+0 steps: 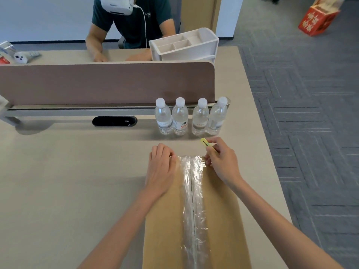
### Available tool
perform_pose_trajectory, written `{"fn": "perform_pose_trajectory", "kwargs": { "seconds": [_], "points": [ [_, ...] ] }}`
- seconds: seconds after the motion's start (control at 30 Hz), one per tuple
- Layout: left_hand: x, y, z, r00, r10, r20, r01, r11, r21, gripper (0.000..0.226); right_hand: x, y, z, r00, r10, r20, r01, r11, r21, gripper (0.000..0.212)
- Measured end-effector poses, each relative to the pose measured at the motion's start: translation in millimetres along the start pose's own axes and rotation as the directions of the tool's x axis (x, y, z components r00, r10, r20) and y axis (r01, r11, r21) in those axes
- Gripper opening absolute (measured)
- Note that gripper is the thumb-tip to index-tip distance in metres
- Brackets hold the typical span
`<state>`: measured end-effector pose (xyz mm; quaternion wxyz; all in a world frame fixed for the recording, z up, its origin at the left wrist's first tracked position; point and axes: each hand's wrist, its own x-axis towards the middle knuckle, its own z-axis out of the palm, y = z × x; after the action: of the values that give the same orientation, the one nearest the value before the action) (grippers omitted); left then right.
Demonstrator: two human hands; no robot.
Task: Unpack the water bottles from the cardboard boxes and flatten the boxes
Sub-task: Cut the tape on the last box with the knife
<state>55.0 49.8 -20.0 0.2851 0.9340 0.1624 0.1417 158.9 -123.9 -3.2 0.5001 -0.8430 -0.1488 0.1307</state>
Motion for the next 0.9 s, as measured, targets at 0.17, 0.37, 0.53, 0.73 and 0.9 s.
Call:
{"fn": "perform_pose_trajectory", "kwargs": {
  "seconds": [0.17,0.37,0.53,0.73,0.9],
  "points": [
    [11,0,-1,0.998,-0.021,0.06,0.025,0.996,-0.08,0.016,-25,-6,5,0.996,-0.017,-0.093,0.01,0.997,-0.081,0.019],
    [18,-9,-2,0.99,0.013,0.142,-0.003,0.998,-0.068,0.012,-39,-10,11,0.987,0.033,-0.16,-0.038,0.999,-0.023,0.02],
    [19,-14,-4,0.986,0.023,0.162,-0.011,0.998,-0.07,0.012,-45,-22,11,0.982,0.043,-0.184,-0.041,0.999,0.014,0.023],
    [20,-8,-7,0.993,0.018,0.119,0.003,0.985,-0.174,0.02,-50,-37,20,0.998,0.012,-0.067,-0.034,0.941,-0.336,0.018],
    [19,-11,-8,0.991,0.01,0.133,0.015,0.983,-0.185,0.019,-47,-54,29,0.998,0.06,-0.033,-0.069,0.909,-0.412,0.022]
  ]
}}
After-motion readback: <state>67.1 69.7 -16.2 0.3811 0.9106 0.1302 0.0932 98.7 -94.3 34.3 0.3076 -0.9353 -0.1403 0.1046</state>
